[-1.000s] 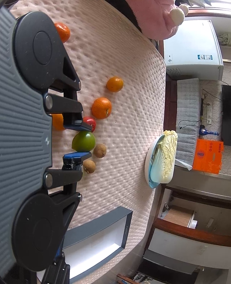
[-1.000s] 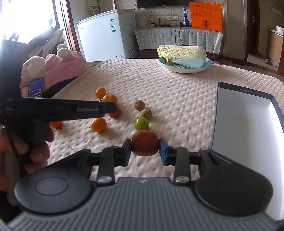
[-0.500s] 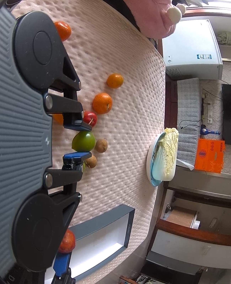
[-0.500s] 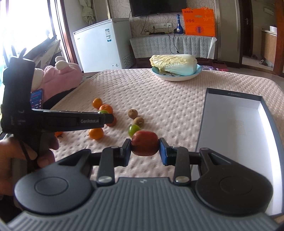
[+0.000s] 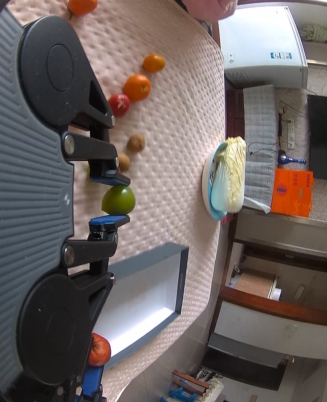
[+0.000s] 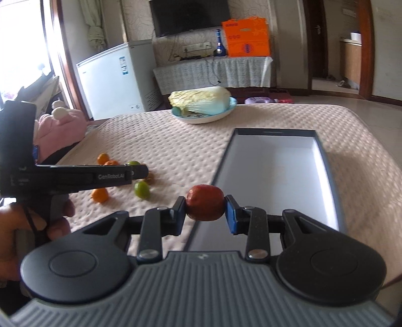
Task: Organize fruits
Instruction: 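Carry the green lime with the left tool while the right carries the apple to the white box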
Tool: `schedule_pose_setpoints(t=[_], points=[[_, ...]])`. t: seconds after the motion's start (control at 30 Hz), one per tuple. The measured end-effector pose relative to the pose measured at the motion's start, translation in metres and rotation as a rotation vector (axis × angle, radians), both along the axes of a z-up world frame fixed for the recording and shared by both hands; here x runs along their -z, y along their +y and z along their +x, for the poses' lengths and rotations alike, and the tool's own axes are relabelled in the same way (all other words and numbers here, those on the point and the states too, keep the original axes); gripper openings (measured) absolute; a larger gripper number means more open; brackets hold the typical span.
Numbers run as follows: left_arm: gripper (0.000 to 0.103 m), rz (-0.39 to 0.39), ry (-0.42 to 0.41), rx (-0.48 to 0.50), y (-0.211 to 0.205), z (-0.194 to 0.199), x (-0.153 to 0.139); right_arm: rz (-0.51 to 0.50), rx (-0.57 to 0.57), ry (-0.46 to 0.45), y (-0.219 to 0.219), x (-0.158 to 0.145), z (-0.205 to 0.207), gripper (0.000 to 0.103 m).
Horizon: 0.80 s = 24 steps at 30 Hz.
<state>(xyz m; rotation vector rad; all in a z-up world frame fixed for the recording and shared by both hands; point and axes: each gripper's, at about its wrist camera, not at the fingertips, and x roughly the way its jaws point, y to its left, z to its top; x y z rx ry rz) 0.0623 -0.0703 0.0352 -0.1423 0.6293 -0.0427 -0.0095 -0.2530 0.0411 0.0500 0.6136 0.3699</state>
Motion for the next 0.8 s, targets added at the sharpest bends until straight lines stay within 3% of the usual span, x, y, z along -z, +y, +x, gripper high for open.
schedule_pose_setpoints(t=[0.3,0.8], points=[[0.029,-0.031,-0.038,0.092,-0.049,0.007,-0.005,-0.006,0.128,0.029,-0.046,0.009,-0.004,0.036],[0.029,-0.016,-0.006,0.175,-0.104,0.044,0.011,-0.009,0.122,0.039,-0.060,0.010,-0.010,0.036]])
